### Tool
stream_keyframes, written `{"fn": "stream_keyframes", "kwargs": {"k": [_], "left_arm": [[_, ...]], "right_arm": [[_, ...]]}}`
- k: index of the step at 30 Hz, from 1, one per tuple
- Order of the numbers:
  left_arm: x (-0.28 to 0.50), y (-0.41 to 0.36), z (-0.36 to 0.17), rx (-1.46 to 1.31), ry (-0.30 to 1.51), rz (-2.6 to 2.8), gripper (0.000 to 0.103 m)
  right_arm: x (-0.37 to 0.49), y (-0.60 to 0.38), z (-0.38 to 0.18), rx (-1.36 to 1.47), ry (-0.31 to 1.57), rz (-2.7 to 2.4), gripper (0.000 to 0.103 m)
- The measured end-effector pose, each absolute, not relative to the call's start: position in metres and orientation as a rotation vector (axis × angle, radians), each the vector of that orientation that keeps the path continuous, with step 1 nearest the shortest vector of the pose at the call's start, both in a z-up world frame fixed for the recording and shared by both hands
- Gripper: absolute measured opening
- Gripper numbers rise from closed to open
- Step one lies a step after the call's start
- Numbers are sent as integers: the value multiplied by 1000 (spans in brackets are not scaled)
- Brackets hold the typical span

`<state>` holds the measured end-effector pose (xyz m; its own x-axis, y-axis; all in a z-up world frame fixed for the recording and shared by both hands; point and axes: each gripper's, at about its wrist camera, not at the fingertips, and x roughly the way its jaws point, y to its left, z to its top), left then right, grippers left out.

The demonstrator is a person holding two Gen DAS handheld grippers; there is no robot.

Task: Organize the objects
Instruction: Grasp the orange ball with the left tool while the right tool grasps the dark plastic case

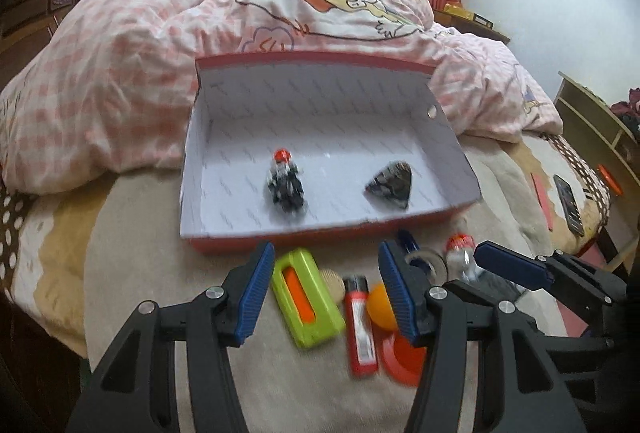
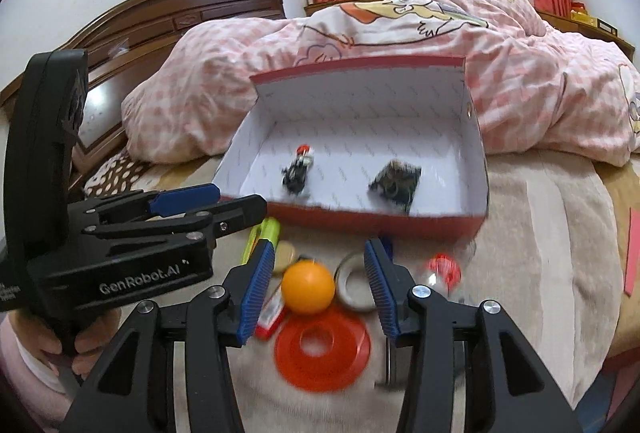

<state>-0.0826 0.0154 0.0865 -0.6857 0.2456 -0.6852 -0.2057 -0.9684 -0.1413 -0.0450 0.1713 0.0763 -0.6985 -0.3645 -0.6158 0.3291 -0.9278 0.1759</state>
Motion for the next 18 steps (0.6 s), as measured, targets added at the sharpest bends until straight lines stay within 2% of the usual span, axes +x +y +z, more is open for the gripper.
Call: {"fn": "stream_keyframes", "kwargs": {"k": [18], "left_arm": [[-43, 27, 50, -1154, -95, 2570, 55]], "right_arm": [[14, 193, 41, 1015, -48, -2601, 48]]}}
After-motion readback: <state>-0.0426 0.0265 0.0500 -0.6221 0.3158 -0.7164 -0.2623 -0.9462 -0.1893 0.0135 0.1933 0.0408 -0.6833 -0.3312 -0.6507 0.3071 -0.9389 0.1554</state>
